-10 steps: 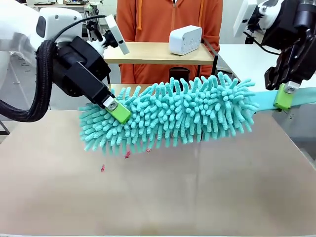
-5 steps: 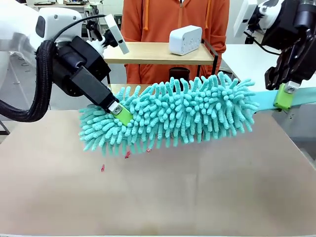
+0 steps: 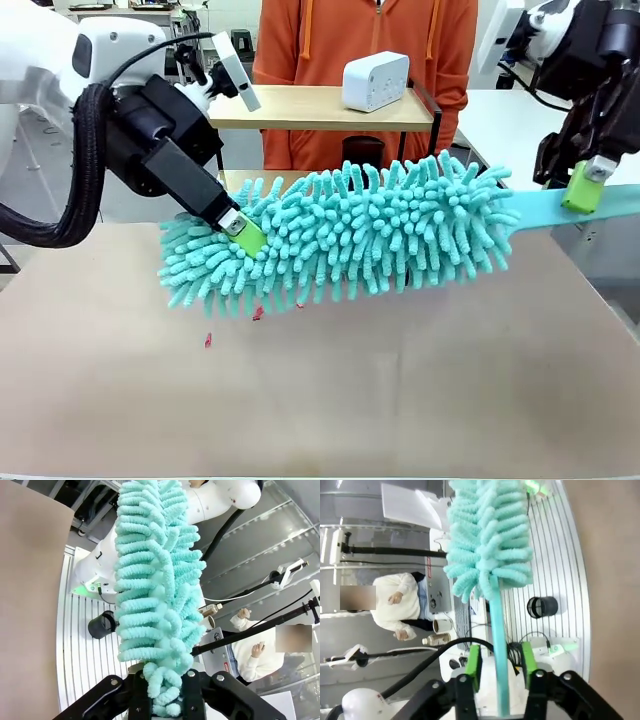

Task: Clean the shelf.
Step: Hand the Duster back to the human.

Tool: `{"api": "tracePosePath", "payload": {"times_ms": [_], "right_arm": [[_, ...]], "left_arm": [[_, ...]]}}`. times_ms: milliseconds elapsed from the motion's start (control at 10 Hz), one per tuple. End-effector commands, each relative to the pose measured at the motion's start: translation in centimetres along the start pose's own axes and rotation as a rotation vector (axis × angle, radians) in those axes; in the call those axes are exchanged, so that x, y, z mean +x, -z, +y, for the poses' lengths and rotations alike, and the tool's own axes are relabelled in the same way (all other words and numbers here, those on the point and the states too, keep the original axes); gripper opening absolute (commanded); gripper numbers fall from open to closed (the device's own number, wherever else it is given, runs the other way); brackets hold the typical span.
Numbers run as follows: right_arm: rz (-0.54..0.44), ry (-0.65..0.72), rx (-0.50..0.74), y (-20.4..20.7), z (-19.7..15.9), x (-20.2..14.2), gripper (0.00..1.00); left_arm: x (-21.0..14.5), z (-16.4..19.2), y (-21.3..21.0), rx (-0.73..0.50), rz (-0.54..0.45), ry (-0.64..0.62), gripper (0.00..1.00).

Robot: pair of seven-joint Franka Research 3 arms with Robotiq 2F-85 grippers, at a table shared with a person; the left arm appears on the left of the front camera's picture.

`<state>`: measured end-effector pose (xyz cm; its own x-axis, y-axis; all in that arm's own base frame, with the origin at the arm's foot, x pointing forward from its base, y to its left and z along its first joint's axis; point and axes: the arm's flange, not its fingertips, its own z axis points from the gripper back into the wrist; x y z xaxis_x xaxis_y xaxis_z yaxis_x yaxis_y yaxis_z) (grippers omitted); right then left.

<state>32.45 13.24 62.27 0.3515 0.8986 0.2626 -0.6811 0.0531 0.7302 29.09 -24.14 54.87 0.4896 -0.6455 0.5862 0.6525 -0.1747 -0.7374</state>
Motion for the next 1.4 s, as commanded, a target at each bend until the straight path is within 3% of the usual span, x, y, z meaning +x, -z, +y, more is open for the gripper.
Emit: {"api": "tracePosePath", "payload": {"times_ms": [0, 100, 200, 300, 400, 500, 800, 900, 1000, 1100, 1300], "right_arm": [[-0.202, 0.019, 0.025, -0.4, -1.7, -0.9, 1.00], [-0.384, 0.073, 0.099, -1.3, -3.7, -1.5, 1.00], [-0.646, 0.260, 0.140, -2.3, -7.0, -2.7, 1.00], [-0.877, 0.450, 0.092, -3.0, -10.3, -4.4, 1.00], [-1.056, 0.543, 0.150, -2.9, -13.8, -6.3, 1.00], [-1.139, 0.641, 0.165, -1.6, -16.8, -8.4, 1.00], [-1.379, 0.770, 0.314, 2.3, -21.7, -17.0, 1.00], [-1.334, 0.820, 0.276, 3.3, -22.1, -17.6, 1.00], [-1.099, 0.754, 0.231, 1.7, -22.7, -16.6, 1.00], [-1.099, 0.754, 0.231, 1.7, -22.7, -16.6, 1.00], [-1.099, 0.754, 0.231, 1.7, -22.7, -16.6, 1.00]], "left_arm": [[-1.0, -0.3, -1.2, -0.007, 0.014, 0.056, 0.00], [-1.3, -0.2, -1.8, -0.026, 0.014, 0.061, 0.00], [-1.7, -0.1, -2.3, -0.026, 0.007, 0.057, 0.00], [-2.2, -0.1, -2.8, -0.025, 0.012, 0.066, 0.00], [-2.8, 0.1, -3.2, -0.029, 0.029, 0.070, 0.00], [-3.3, 0.5, -3.8, -0.046, 0.015, 0.059, 0.00], [-4.9, 1.0, -7.4, -0.031, -0.164, 0.040, 0.00], [-5.6, 1.1, -8.8, -0.021, -0.228, 0.030, 0.00], [-6.2, 1.2, -10.0, -0.027, -0.285, 0.020, 0.00], [-7.0, 0.8, -11.3, -0.032, -0.347, 0.030, 0.00], [-9.7, -1.8, -16.3, -0.017, -0.654, 0.093, 0.00]]}}
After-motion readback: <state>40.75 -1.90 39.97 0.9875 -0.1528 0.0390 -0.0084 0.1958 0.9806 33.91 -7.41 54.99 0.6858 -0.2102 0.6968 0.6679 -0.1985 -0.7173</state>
